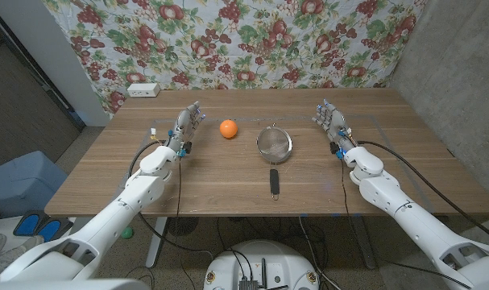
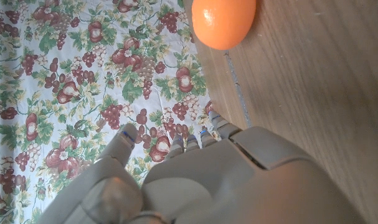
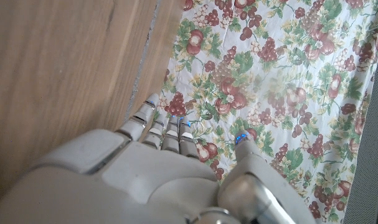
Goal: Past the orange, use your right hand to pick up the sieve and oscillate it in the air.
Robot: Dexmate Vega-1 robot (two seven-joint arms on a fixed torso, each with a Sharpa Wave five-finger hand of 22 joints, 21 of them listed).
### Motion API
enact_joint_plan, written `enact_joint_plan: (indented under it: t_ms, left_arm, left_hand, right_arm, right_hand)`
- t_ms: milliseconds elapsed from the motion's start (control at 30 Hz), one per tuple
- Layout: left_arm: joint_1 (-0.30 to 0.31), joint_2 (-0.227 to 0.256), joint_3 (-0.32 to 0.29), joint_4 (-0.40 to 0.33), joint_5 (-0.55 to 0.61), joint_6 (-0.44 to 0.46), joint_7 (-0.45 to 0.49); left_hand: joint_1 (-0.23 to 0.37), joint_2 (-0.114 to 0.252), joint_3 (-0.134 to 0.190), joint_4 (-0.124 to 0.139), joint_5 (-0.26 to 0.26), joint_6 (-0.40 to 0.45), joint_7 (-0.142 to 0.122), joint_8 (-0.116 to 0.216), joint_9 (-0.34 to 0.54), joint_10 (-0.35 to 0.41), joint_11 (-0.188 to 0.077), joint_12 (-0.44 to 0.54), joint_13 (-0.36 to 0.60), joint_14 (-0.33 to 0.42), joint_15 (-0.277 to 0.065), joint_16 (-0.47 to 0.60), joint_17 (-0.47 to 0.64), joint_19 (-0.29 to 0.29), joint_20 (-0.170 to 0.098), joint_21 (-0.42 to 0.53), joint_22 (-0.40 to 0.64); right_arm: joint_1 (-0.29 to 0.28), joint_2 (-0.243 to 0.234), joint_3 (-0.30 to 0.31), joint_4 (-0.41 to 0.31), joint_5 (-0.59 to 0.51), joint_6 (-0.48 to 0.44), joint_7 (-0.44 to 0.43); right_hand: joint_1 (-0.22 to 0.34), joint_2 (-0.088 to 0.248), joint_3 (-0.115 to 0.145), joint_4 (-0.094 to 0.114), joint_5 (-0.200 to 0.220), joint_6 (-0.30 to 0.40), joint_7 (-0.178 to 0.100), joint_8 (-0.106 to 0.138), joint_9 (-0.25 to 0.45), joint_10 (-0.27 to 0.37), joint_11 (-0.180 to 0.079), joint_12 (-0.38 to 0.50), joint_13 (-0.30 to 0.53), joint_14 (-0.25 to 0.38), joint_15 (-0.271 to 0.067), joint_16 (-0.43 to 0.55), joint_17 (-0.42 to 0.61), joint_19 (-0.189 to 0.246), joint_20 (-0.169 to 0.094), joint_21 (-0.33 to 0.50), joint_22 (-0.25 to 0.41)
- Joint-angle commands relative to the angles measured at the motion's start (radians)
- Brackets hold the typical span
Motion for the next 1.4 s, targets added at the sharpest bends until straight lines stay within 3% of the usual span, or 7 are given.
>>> enact_joint_plan:
  t_ms: [33,267,700,867,1400]
  left_arm:
    - [0.007,0.034,-0.011,0.000,0.001,-0.015,-0.035]
    - [0.036,0.045,-0.024,-0.035,0.006,-0.023,-0.003]
    - [0.016,0.028,-0.011,-0.022,0.039,-0.037,0.022]
    - [0.004,0.033,-0.002,-0.027,0.083,-0.048,0.050]
    - [-0.034,0.068,0.031,-0.065,0.187,-0.012,0.095]
  left_hand:
    - [0.004,0.059,0.007,-0.002,0.007,-0.009,0.003,0.004,0.005,-0.017,0.000,0.007,0.002,-0.008,-0.015,0.004,0.002,0.007,-0.003,0.005,0.003]
    - [0.004,0.059,0.007,-0.003,0.007,-0.008,0.002,0.004,0.005,-0.014,0.000,0.008,0.002,-0.004,-0.014,0.005,0.001,0.008,-0.002,0.005,0.003]
    - [0.005,0.053,0.005,-0.010,0.006,0.004,-0.003,0.009,0.005,-0.002,-0.001,0.012,0.002,0.005,-0.014,0.007,-0.001,0.013,0.000,0.006,0.003]
    - [0.008,0.034,-0.002,-0.030,0.002,0.034,-0.025,0.017,0.006,0.022,-0.003,0.018,0.001,0.051,-0.008,0.016,-0.002,0.038,0.010,0.012,0.003]
    - [0.023,0.012,-0.012,-0.085,-0.007,0.081,-0.033,0.020,0.008,0.107,0.014,0.034,0.002,0.104,0.016,0.015,-0.003,0.092,0.033,0.023,0.004]
  right_arm:
    - [-0.063,-0.014,-0.014,-0.112,-0.067,-0.007,-0.104]
    - [-0.050,-0.003,-0.014,-0.090,-0.069,0.018,-0.090]
    - [-0.041,-0.012,-0.013,-0.085,-0.075,0.008,-0.086]
    - [-0.041,-0.013,-0.015,-0.083,-0.078,0.007,-0.087]
    - [-0.062,-0.026,-0.007,-0.110,-0.092,0.008,-0.109]
  right_hand:
    - [0.012,0.005,0.002,-0.001,0.006,0.008,0.000,0.006,0.002,0.007,-0.001,0.003,0.004,0.008,-0.001,0.005,0.003,0.008,-0.001,0.002,0.005]
    - [0.010,0.003,0.000,-0.001,0.006,0.008,0.001,0.006,0.002,0.009,0.002,0.004,0.004,0.008,-0.001,0.004,0.002,0.010,0.000,-0.001,0.005]
    - [0.008,0.003,-0.001,-0.001,0.006,0.014,0.003,0.008,0.003,0.017,0.001,0.007,0.004,0.012,0.000,0.005,0.001,0.013,-0.001,-0.007,0.005]
    - [0.007,0.004,-0.001,-0.002,0.006,0.022,0.005,0.011,0.003,0.021,0.001,0.008,0.004,0.016,0.005,0.006,0.000,0.016,0.004,-0.009,0.005]
    - [0.008,0.005,-0.001,-0.004,0.007,0.027,0.005,0.011,0.003,0.027,0.002,0.009,0.004,0.022,0.007,0.007,-0.001,0.021,0.008,-0.014,0.005]
